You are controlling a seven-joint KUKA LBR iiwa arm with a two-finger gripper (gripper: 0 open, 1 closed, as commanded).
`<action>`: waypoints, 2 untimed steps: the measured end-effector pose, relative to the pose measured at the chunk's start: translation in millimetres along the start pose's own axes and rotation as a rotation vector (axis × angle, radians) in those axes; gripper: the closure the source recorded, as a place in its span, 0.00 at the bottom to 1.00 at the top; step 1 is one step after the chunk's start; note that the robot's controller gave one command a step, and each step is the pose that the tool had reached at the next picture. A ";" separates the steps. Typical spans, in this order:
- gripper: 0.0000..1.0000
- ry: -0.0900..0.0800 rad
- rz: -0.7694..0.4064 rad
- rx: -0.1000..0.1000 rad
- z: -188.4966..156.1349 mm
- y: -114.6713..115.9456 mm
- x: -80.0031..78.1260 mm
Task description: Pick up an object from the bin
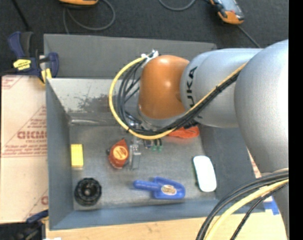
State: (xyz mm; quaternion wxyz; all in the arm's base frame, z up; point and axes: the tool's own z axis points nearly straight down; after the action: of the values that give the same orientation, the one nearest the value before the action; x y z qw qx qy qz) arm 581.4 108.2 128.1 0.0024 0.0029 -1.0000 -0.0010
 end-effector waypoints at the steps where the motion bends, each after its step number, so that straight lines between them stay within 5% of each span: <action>1: 0.00 -0.007 0.002 -0.001 -4.8 -0.2 -1.5; 2: 0.00 -0.011 -0.060 0.003 20.9 0.0 -13.5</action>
Offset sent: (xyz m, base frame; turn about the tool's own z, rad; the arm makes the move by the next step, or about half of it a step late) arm 0.0227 0.0029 -0.0581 -0.1382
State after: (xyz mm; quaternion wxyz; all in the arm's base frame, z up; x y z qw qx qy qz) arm 594.8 108.2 107.1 -0.0032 0.0330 -0.9994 0.0004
